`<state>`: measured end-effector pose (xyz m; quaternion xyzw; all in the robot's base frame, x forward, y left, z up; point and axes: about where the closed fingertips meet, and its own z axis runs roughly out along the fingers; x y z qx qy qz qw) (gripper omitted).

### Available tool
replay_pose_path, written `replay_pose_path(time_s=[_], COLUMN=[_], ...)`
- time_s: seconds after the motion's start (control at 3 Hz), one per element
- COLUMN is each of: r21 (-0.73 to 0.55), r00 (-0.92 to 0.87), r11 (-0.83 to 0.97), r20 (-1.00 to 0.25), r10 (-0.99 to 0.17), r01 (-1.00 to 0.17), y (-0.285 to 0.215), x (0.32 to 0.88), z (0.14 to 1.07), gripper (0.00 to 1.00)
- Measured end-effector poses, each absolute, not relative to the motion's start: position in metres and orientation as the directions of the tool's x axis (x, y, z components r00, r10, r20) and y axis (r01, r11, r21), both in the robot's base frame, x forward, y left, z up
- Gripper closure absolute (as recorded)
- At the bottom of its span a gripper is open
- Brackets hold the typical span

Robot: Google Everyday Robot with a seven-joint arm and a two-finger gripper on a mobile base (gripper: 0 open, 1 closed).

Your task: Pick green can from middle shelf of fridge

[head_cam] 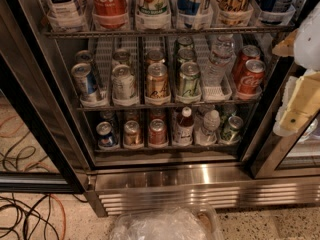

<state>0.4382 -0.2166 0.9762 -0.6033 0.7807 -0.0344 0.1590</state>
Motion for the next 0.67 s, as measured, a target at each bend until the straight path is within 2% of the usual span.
replay_pose_path(time_s=[0.33, 0.67], r21=[-0.247, -0.241], r00=[-0.221, -0.206], r11=[0.27, 0.275], r20=[-0.209, -0.274], r10=[-0.953, -0.939], r01=[-0.931, -0.931], y=[-0.2162, -0.2086], x=[0.4384, 0.4378], z=[0.9766, 0.973], gripper=[0.0, 0.0])
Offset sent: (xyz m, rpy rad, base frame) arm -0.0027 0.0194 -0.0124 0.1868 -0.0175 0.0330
